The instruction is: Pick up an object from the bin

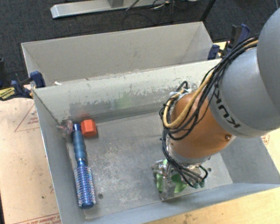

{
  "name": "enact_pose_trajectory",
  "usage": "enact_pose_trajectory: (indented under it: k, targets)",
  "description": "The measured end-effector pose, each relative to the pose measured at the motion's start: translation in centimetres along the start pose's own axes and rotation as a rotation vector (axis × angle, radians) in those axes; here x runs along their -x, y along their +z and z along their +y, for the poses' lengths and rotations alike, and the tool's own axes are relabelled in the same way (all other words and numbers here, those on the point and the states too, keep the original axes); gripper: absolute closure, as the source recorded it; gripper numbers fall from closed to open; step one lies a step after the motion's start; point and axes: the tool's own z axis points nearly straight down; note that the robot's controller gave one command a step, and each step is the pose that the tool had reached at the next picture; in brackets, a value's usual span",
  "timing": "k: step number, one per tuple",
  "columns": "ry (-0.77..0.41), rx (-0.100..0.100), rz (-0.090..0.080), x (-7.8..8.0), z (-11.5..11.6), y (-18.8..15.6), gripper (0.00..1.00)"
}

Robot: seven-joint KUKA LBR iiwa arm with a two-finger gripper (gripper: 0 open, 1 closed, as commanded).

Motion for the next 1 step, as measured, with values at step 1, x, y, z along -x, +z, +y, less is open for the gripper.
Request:
enact_pose_trajectory:
  k: [1]
  targets:
    - [-0.022,0.000,-0.010,3.13,1.60,-9.14,1.00]
